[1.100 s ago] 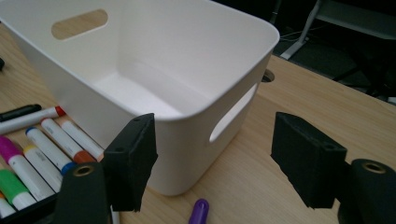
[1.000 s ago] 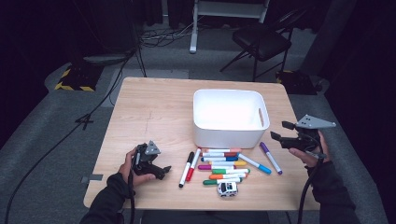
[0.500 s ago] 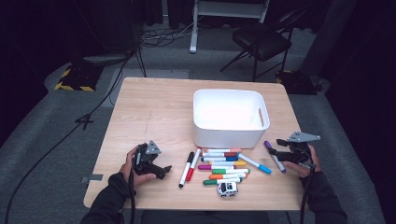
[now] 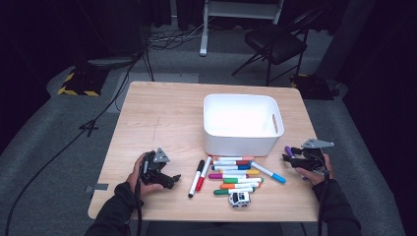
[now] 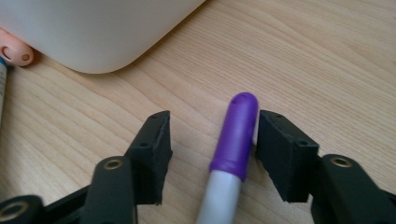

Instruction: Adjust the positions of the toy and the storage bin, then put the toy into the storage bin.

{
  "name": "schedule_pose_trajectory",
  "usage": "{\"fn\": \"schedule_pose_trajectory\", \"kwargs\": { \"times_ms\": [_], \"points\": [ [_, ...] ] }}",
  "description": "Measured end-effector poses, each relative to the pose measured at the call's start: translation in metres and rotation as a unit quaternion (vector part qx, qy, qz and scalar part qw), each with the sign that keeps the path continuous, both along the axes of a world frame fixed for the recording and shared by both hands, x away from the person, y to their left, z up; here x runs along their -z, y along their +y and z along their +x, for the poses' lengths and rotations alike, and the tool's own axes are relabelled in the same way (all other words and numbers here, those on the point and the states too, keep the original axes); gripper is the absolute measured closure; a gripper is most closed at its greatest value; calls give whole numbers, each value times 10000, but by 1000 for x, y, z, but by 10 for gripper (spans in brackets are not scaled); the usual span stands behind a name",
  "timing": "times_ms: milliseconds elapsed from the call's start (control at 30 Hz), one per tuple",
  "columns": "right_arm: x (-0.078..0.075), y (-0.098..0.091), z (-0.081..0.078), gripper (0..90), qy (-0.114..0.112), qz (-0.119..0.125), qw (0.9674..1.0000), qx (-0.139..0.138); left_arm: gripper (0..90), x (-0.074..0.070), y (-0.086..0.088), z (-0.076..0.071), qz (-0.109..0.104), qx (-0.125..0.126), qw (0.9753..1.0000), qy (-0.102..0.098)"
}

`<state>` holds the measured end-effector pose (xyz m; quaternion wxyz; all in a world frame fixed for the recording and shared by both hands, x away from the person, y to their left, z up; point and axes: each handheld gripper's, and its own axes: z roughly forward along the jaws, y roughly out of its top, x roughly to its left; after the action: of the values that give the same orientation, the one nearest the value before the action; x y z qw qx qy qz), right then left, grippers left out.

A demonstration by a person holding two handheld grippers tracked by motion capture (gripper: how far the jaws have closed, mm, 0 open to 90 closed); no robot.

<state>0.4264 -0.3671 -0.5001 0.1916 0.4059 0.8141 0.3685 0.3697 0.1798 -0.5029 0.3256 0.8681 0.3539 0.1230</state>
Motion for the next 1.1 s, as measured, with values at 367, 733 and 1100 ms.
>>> {"fn": "schedule_pose_trajectory", "kwargs": {
  "times_ms": [367,733,1100],
  "points": [
    [-1,-9,-2,733,-22,15,10000,73,2,0,0,0,-23,14,10000,26],
    [-1,-13,-6,746,-39,81,10000,-13,2,0,0,0,-2,1,10000,5],
    [-14,-18,-14,747,-430,336,9985,-25,2,0,0,0,-20,9,10000,19]
  ]
}}
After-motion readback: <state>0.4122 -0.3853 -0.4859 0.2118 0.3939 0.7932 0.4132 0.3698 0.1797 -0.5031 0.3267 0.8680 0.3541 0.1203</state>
